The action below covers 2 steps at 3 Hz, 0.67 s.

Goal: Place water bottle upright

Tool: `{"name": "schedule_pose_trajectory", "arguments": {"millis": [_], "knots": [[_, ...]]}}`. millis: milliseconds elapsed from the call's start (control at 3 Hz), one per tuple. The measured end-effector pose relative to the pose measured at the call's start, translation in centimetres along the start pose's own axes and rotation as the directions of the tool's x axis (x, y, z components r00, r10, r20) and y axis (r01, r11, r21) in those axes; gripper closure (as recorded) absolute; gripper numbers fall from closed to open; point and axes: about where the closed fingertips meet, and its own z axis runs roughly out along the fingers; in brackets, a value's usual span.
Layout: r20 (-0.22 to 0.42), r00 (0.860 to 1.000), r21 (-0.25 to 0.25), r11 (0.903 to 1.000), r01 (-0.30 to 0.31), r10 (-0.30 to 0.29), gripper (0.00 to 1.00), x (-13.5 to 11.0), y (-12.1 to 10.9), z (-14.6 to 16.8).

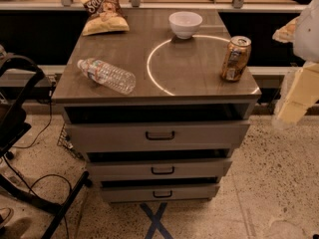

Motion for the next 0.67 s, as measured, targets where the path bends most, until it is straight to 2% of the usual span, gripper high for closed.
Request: {"name": "schedule_pose_trajectory", "arguments": {"millis": [333,667], "knots": [[0.000,1.000,0.000,1.0000,0.000,0.000,0.00,0.0,0.0,0.0],[0.032,0.998,-0.015,0.9987,-0.048,0.048,0.00,-1.9,-1.9,1.3]]}}
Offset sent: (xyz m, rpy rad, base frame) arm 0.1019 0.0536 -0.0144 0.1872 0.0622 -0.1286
